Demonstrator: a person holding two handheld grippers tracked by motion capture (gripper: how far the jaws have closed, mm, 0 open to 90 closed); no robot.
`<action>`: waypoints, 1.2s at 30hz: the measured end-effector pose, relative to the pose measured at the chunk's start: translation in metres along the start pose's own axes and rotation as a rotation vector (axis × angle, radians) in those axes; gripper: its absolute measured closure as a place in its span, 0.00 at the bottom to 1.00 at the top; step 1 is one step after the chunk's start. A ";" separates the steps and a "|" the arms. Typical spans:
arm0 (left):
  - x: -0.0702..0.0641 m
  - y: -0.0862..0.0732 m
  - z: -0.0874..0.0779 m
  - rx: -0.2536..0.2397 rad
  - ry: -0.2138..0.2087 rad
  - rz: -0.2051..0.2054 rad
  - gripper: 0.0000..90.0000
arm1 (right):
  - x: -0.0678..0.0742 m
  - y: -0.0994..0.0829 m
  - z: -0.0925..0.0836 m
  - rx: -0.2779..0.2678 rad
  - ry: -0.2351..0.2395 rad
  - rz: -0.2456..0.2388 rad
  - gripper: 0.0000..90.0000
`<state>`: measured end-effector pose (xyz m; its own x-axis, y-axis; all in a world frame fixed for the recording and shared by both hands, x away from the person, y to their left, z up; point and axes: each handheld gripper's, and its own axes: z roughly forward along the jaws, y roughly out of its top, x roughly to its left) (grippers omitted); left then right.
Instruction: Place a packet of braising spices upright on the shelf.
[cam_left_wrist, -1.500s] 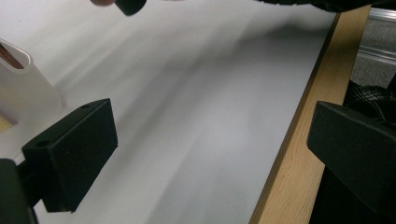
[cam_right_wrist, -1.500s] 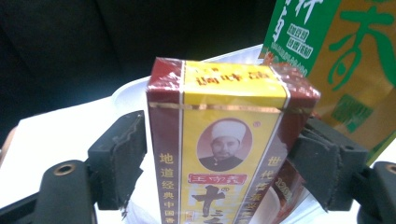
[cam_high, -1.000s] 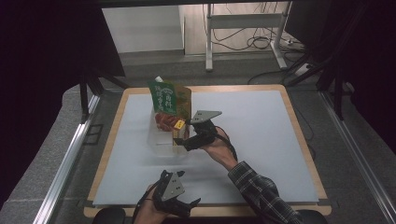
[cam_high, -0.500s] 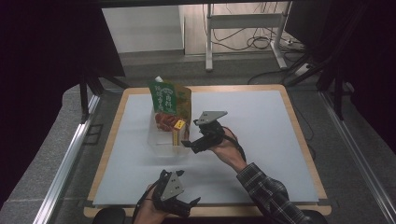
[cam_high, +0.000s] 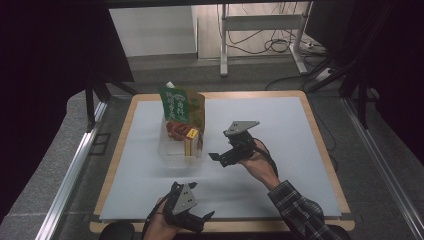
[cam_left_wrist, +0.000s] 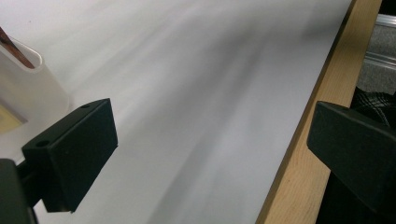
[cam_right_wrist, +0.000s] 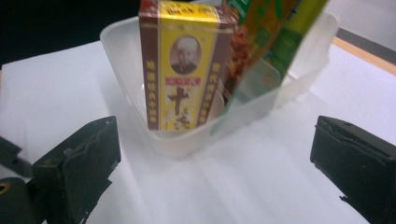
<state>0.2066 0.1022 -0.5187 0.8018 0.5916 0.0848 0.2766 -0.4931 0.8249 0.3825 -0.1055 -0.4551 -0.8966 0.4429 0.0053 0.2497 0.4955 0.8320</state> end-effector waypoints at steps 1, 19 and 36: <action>0.000 0.000 0.000 0.001 0.000 -0.001 0.02 | -0.001 -0.002 -0.002 0.001 -0.001 0.005 0.02; 0.002 -0.001 0.001 0.016 0.007 -0.013 0.01 | -0.009 -0.031 -0.036 0.014 -0.042 0.069 0.01; 0.009 -0.004 0.000 0.029 0.014 -0.065 0.01 | -0.010 -0.057 -0.068 0.039 -0.078 0.101 0.01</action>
<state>0.2129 0.1093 -0.5214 0.7741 0.6319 0.0399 0.3430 -0.4715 0.8124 0.3525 -0.1895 -0.4652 -0.8351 0.5483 0.0432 0.3527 0.4736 0.8071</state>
